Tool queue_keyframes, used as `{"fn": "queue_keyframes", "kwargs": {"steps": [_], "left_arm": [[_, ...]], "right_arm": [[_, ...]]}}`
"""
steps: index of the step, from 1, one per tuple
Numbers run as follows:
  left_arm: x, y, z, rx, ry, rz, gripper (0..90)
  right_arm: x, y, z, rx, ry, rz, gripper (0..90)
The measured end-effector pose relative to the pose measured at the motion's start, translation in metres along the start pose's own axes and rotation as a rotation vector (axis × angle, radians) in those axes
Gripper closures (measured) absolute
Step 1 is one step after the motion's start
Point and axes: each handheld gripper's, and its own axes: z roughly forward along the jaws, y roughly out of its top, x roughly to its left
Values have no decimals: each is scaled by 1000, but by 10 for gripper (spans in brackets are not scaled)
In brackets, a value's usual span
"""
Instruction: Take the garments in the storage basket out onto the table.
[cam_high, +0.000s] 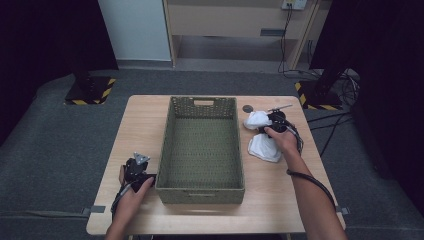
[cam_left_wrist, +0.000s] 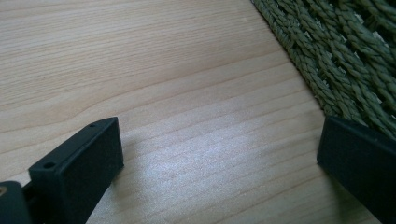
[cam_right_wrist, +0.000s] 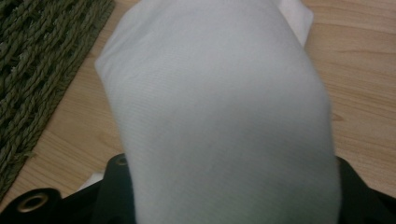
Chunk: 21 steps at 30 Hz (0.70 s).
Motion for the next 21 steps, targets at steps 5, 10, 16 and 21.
{"fn": "queue_keyframes", "kwargs": {"steps": [5,10,16,21], "left_arm": [[0,0,0,0,0,0,0],[0,0,0,0,0,0,0],[0,0,0,0,0,0,0],[0,0,0,0,0,0,0]], "right_arm": [[-2,3,0,27,-3,26,261],[-2,8,-5,17,-7,27,94],[2,14,-25,-14,2,19,29],[4,20,-47,-68,-7,10,25]]}}
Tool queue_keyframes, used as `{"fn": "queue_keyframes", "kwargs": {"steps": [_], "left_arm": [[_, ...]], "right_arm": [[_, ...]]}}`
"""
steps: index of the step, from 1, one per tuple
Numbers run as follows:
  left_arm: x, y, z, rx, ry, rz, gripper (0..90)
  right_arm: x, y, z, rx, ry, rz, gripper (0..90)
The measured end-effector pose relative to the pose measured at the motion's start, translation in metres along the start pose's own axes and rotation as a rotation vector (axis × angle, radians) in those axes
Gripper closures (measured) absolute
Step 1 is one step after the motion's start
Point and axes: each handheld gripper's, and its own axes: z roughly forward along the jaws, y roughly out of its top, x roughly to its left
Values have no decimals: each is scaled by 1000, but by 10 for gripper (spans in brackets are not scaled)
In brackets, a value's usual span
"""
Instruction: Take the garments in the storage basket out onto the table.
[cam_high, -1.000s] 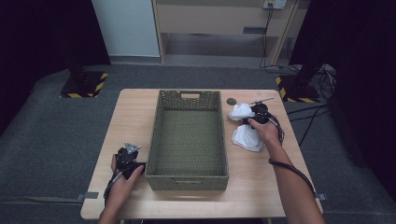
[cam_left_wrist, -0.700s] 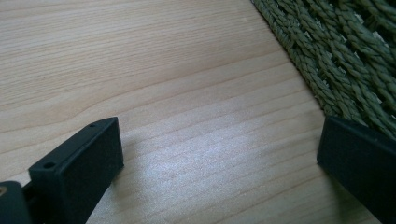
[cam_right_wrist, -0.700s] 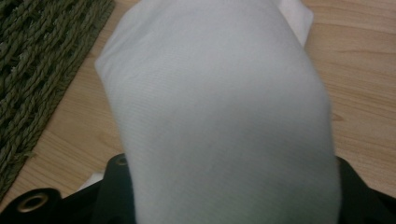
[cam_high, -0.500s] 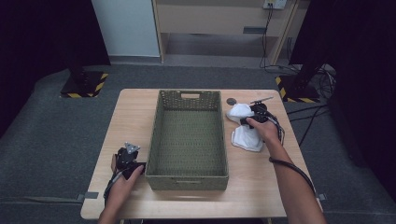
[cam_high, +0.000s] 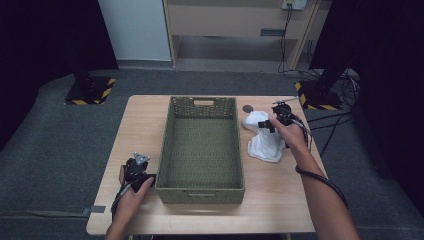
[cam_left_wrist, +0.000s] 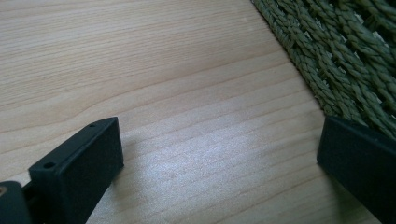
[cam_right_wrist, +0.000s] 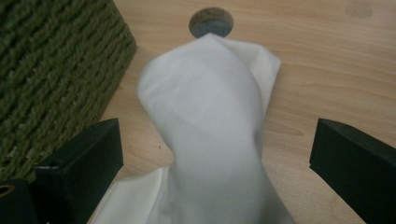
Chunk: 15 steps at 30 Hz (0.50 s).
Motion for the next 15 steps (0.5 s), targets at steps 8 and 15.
{"fn": "queue_keyframes", "kwargs": {"steps": [8,15], "left_arm": [[0,0,0,0,0,0,0],[0,0,0,0,0,0,0]], "right_arm": [[8,0,-13,-60,5,1,29],[9,6,-31,-106,-3,-2,27]]}}
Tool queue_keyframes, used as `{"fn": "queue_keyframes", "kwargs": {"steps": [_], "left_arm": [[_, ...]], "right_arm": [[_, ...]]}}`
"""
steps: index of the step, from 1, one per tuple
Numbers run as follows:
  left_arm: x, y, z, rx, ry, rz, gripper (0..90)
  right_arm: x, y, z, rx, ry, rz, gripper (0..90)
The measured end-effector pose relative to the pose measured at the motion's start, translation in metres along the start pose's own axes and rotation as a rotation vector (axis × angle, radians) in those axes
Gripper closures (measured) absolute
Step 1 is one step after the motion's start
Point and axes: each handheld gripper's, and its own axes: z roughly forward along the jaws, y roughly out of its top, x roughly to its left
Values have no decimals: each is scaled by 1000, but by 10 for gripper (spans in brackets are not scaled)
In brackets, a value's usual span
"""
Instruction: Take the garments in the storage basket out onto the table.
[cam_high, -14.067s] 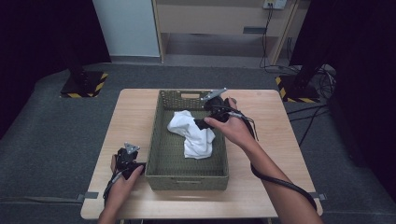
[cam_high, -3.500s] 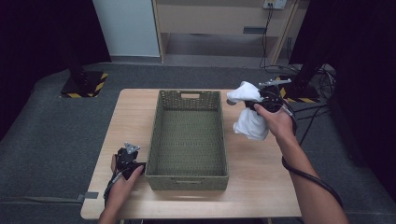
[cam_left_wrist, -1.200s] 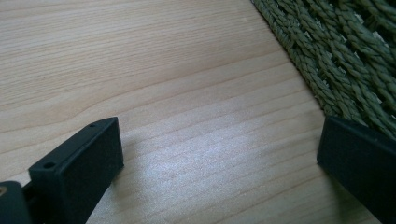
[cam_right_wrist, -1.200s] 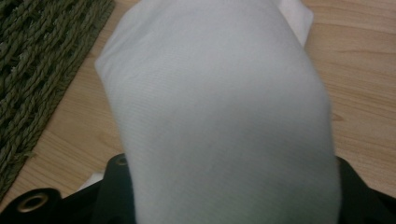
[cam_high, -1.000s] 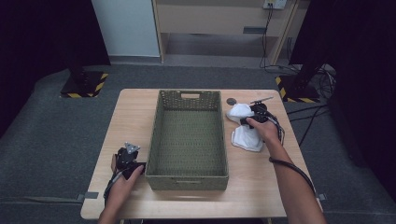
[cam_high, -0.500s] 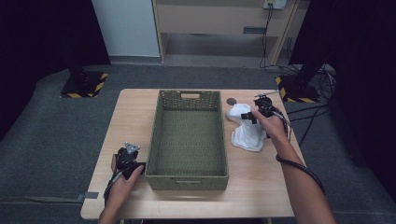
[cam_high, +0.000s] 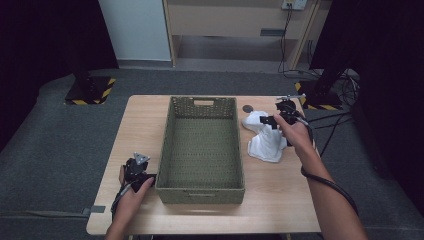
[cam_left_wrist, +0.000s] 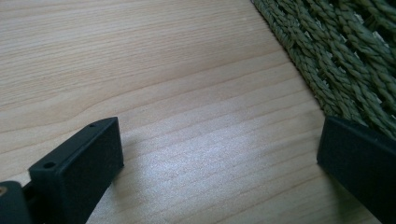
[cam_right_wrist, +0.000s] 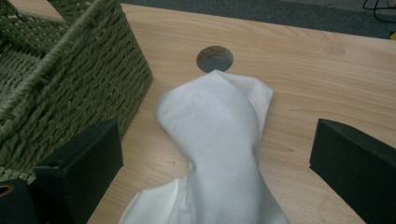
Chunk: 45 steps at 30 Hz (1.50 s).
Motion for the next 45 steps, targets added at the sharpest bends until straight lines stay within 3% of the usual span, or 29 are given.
{"fn": "queue_keyframes", "kwargs": {"steps": [9,24,34,45], "left_arm": [[0,0,0,0,0,0,0],[0,0,0,0,0,0,0],[0,0,0,0,0,0,0],[0,0,0,0,0,0,0]], "right_arm": [[3,6,-12,-43,7,1,27],[15,4,-34,-109,19,-59,25],[21,-11,-48,-152,49,-77,26],[31,-41,-57,-163,76,-130,26]]}}
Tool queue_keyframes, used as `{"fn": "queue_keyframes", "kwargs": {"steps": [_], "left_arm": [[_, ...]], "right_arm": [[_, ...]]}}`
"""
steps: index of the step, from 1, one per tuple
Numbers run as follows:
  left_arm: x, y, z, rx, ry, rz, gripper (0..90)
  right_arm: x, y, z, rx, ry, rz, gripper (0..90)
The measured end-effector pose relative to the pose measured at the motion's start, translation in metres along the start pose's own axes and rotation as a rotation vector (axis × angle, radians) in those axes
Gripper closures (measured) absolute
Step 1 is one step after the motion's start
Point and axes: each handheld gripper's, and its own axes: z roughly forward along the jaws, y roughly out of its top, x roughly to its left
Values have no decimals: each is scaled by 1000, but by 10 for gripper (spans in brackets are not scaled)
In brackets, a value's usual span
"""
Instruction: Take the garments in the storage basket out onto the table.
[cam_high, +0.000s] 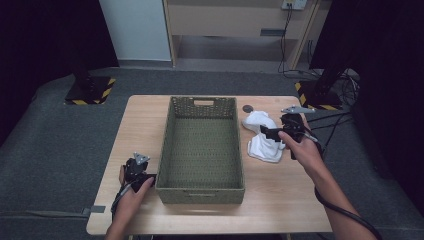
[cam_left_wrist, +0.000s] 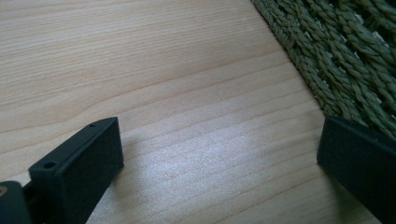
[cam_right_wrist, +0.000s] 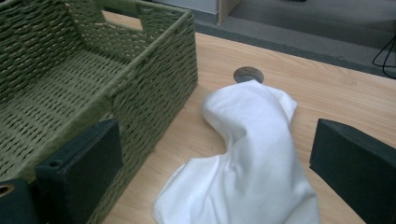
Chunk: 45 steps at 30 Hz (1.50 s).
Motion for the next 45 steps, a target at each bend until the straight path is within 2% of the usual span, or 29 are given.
{"fn": "queue_keyframes", "kwargs": {"steps": [5,11,18,29,32,45], "left_arm": [[0,0,0,0,0,0,0],[0,0,0,0,1,-1,0],[0,-1,-1,-1,3,-2,0],[0,-1,-1,-1,3,-2,0],[0,-1,-1,-1,3,-2,0],[-1,-1,-1,-1,4,-2,0]], "right_arm": [[6,-11,-9,-8,8,-18,27],[8,-29,-17,-1,17,-13,26],[9,-41,-25,3,23,-16,26],[10,-63,-27,25,34,-8,26],[14,-72,-28,44,44,-11,26],[24,-83,-37,60,54,-45,28]]}}
